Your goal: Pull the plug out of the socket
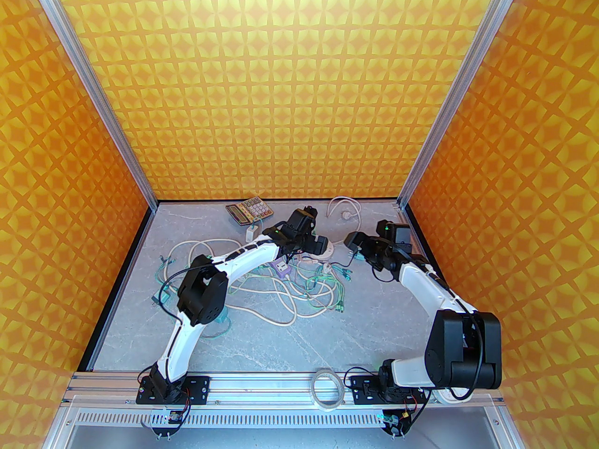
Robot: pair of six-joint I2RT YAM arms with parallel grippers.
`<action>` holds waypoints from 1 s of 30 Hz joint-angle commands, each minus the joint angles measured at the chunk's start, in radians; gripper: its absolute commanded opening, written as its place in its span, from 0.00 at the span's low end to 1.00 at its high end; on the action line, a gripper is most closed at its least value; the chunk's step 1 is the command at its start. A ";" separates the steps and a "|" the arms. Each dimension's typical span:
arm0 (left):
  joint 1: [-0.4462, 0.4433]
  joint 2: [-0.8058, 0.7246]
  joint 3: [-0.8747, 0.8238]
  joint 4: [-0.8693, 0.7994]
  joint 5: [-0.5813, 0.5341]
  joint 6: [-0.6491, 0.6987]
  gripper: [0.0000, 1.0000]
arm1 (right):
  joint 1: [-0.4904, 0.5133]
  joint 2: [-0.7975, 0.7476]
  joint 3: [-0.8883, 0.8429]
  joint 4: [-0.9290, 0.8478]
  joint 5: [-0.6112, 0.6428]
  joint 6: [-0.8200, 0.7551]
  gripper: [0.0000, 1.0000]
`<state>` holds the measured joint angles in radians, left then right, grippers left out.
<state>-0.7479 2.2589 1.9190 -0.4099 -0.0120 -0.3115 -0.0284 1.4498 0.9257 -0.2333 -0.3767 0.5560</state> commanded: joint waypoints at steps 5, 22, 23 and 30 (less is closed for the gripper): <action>0.008 -0.073 0.010 -0.010 0.044 0.024 0.99 | 0.094 0.171 0.039 0.055 -0.013 0.006 0.70; 0.083 -0.062 0.241 -0.163 0.187 0.223 1.00 | 0.107 0.440 0.223 0.037 -0.004 0.016 0.11; 0.082 -0.034 0.277 -0.173 0.192 0.231 1.00 | 0.107 0.451 0.234 0.035 -0.011 0.015 0.11; 0.160 0.155 0.499 -0.206 0.288 0.250 0.99 | 0.107 0.507 0.291 0.000 -0.004 0.006 0.11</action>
<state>-0.6090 2.3451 2.3646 -0.5510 0.1932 -0.0879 0.0719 1.9266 1.1801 -0.1982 -0.3855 0.5827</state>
